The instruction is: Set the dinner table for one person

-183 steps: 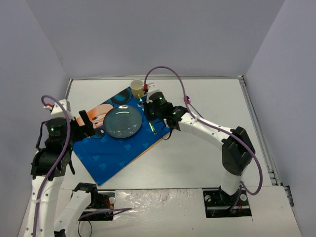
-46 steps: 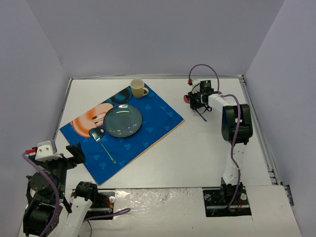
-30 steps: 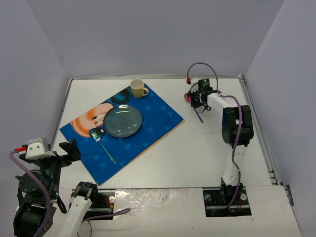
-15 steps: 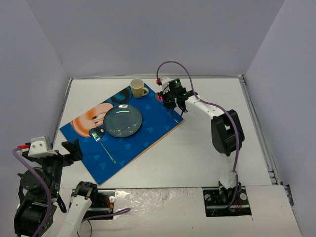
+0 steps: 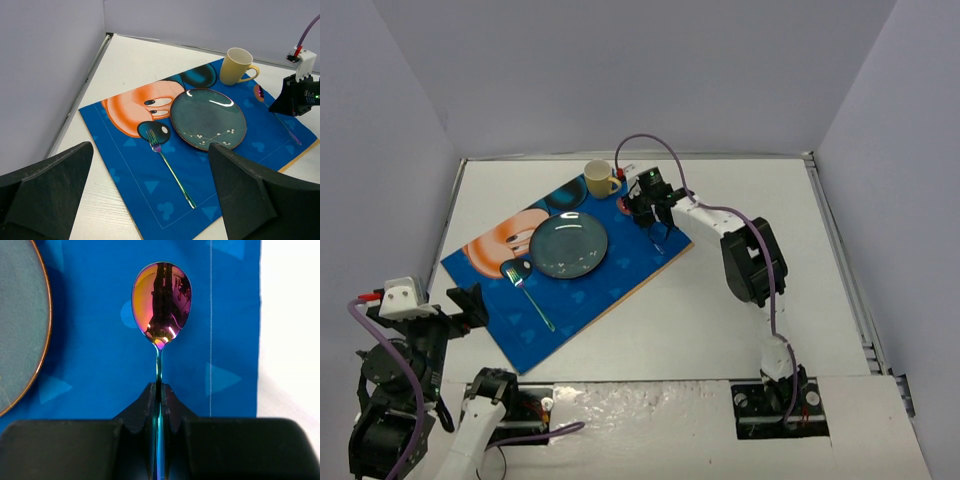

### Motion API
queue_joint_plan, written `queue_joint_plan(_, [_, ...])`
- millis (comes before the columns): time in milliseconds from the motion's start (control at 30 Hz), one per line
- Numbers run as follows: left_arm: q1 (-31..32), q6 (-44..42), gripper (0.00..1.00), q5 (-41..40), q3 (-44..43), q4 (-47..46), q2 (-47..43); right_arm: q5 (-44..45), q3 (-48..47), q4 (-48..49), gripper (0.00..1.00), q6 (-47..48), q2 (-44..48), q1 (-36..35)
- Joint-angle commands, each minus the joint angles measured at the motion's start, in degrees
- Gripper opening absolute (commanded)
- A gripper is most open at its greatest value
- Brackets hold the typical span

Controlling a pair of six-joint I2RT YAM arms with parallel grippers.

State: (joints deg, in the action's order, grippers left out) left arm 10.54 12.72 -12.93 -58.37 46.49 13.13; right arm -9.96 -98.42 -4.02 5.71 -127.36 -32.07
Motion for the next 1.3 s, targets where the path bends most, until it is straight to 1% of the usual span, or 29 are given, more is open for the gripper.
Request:
queue_joint_plan(0, [0.45,0.82,0.97,0.27,-0.17,-2.54,1.46,1.17,-4.13,1.91,0.00,1.04,-0.06,-0.53])
queue_joint_plan(533, [0.45,1.25,0.97,0.62,0.54,-2.55,1.29,0.37,-7.64,2.43,0.00,0.71,-3.82,-1.32])
queue_joint_plan(1267, [0.45,1.32,0.97,0.54,0.71,-1.77,0.78,0.31,-7.57,3.25,0.00,1.07,-6.31,-1.59])
